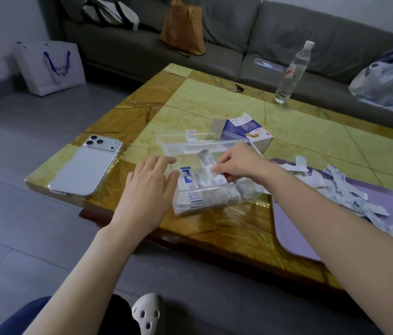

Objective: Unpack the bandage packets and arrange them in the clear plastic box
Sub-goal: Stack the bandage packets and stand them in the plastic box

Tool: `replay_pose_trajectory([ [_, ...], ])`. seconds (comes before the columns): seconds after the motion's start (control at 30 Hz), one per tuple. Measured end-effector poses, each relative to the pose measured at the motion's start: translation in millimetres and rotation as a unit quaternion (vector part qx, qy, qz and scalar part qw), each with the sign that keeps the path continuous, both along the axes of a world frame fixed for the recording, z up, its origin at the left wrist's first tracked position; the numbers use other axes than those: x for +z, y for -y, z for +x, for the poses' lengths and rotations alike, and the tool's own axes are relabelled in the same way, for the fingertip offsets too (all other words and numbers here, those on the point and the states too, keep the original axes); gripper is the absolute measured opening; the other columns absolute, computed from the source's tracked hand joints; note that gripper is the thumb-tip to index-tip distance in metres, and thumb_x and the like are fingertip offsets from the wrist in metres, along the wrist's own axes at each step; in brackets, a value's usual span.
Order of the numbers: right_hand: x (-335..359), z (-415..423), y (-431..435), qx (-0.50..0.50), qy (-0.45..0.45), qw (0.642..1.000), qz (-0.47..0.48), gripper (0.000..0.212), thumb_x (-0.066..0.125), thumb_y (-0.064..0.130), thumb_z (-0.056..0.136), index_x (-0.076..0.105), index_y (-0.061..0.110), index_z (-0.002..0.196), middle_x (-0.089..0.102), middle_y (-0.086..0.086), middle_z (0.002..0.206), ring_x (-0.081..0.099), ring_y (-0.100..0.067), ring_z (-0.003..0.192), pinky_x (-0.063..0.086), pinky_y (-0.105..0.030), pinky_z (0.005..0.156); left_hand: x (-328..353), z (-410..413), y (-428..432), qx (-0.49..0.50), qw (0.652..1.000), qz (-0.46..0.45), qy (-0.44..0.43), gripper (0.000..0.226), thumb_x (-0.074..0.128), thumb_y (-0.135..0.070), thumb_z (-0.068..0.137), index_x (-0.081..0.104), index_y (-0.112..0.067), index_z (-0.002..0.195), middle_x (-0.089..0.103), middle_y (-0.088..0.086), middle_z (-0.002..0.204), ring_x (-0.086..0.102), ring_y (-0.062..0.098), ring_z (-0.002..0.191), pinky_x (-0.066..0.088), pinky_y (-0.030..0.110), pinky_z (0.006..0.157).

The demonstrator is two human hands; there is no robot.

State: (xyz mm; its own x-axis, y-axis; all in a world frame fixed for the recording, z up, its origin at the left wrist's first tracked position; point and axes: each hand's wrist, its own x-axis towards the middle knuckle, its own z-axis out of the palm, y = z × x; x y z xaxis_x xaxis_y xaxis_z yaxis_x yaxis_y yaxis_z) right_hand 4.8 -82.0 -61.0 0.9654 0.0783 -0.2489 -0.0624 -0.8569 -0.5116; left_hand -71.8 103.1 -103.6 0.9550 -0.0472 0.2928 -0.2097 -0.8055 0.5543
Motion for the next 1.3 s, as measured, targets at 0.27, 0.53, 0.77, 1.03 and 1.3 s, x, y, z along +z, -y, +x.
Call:
replay_pose_trajectory([
  [0.27,-18.0,12.8,-14.1,0.041,-0.035,0.988,-0.146,0.030,0.068,0.029,0.080,0.070,0.001,0.093,0.068,-0.014,0.094,0.063,-0.027,0.091,0.052,-0.037,0.084,-1.3,0.8,2.8,-0.003,1.000,-0.024,-0.009,0.035,0.034,-0.032,0.099,0.041,-0.023,0.132,0.042,-0.006,0.132,0.034,0.010,0.119,0.021,0.021,0.088],
  [0.53,-24.1,15.2,-21.3,0.070,-0.015,0.977,-0.201,0.022,0.066,0.027,0.080,0.070,0.008,0.090,0.071,-0.008,0.085,0.067,-0.024,0.083,0.055,-0.041,0.083,-1.8,0.6,5.9,-0.006,0.998,-0.051,-0.035,0.035,0.032,-0.031,0.100,0.038,-0.025,0.134,0.040,-0.003,0.131,0.033,0.012,0.121,0.024,0.023,0.090],
  [0.77,-31.6,17.6,-24.6,0.064,0.011,0.976,-0.208,0.014,0.057,0.020,0.085,0.068,0.011,0.083,0.070,-0.004,0.073,0.069,-0.020,0.069,0.057,-0.040,0.075,-2.2,0.8,6.8,-0.007,0.998,-0.056,-0.040,0.035,0.031,-0.030,0.100,0.037,-0.024,0.133,0.039,-0.002,0.131,0.034,0.013,0.121,0.025,0.024,0.091],
  [1.03,-26.2,13.4,-18.0,0.039,0.009,0.989,-0.141,0.023,0.048,0.020,0.092,0.066,0.005,0.097,0.070,-0.011,0.087,0.068,-0.026,0.082,0.056,-0.043,0.081,-0.3,1.2,8.6,0.005,0.998,-0.047,-0.046,0.034,0.031,-0.029,0.100,0.038,-0.023,0.133,0.039,0.000,0.132,0.034,0.015,0.119,0.026,0.027,0.091],
  [1.3,-5.5,-46.4,21.7,0.042,0.329,0.943,-0.031,0.020,0.042,0.021,0.098,0.054,0.011,0.112,0.054,-0.002,0.105,0.051,-0.016,0.092,0.043,-0.029,0.077,19.1,-0.4,39.7,-0.015,0.988,-0.008,0.156,0.025,0.045,-0.003,0.089,0.057,-0.011,0.109,0.055,0.004,0.104,0.047,0.021,0.100,0.027,0.026,0.086],
])
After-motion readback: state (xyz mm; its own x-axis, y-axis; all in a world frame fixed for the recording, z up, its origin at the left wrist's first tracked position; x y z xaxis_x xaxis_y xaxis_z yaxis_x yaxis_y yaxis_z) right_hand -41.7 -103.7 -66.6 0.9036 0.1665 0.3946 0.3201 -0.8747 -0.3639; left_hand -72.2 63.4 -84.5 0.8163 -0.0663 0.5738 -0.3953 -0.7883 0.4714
